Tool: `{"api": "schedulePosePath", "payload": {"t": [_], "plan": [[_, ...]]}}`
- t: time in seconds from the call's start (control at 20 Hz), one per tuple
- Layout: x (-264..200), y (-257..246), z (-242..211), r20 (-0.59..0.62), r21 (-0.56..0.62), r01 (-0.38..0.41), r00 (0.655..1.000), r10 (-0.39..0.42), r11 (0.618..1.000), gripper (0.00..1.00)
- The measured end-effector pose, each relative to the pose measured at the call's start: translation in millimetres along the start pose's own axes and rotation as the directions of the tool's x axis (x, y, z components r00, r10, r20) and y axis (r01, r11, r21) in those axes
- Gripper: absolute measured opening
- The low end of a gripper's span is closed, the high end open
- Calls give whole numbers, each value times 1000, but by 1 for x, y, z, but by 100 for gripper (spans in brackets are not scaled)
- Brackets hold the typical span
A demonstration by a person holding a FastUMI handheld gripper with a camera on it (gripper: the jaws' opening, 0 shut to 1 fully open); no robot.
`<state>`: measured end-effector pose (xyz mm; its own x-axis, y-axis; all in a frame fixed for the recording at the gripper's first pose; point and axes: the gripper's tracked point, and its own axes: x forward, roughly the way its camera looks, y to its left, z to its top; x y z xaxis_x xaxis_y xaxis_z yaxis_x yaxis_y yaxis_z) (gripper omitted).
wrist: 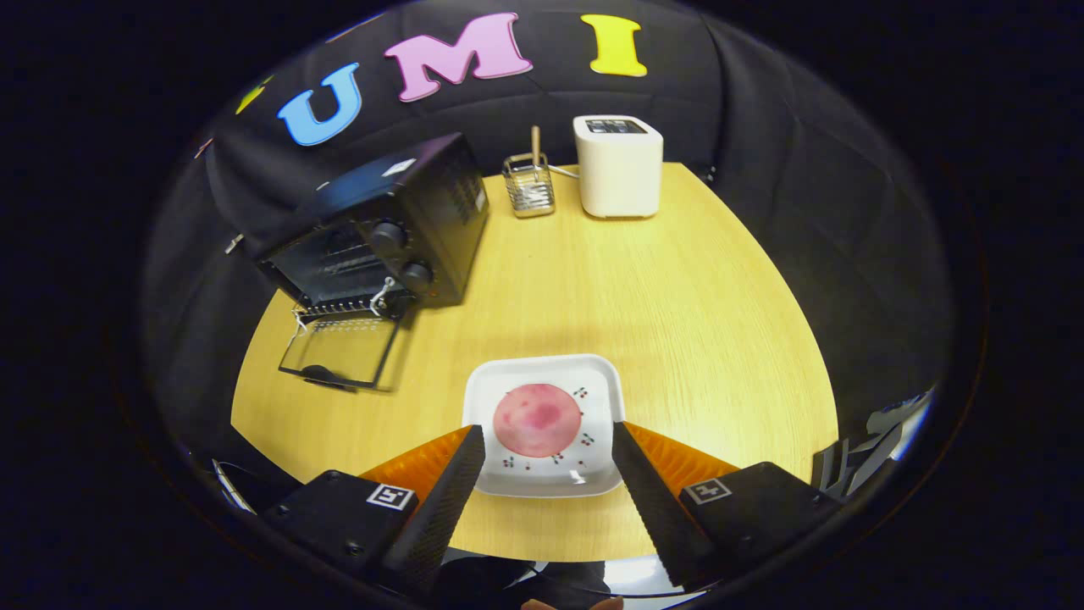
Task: Open the toaster oven, put the food inside, and close the toaster oven door.
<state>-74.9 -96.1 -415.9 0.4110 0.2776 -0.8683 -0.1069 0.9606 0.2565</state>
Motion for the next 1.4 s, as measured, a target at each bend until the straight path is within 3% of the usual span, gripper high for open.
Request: {"api": "schedulePosePath", "payload": {"t": [0.2, 0.4, 0.55, 0.6, 0.65, 0.75, 0.8, 0.95, 1.1, 1.4], "plan": [[34, -38, -19, -146, -11, 29, 989, -30, 1000, 99], [60, -47, -17, -262, -9, -3, 965, 1, 1000, 82], [76, -44, -6, -303, 29, -23, 953, 31, 999, 55], [78, -45, -11, -323, 41, -14, 946, 26, 999, 51], [79, -48, -8, -319, 51, 1, 948, 16, 999, 33], [75, -43, -10, -337, 43, -27, 941, 40, 999, 15], [75, -44, -9, -338, 47, -48, 939, 62, 998, 11], [74, -43, -12, -341, 160, -82, 931, 133, 984, 5], [67, -35, -9, -292, 366, -126, 925, 242, 922, 5], [45, -37, -13, -218, 502, -129, 938, 269, 855, 5]]}}
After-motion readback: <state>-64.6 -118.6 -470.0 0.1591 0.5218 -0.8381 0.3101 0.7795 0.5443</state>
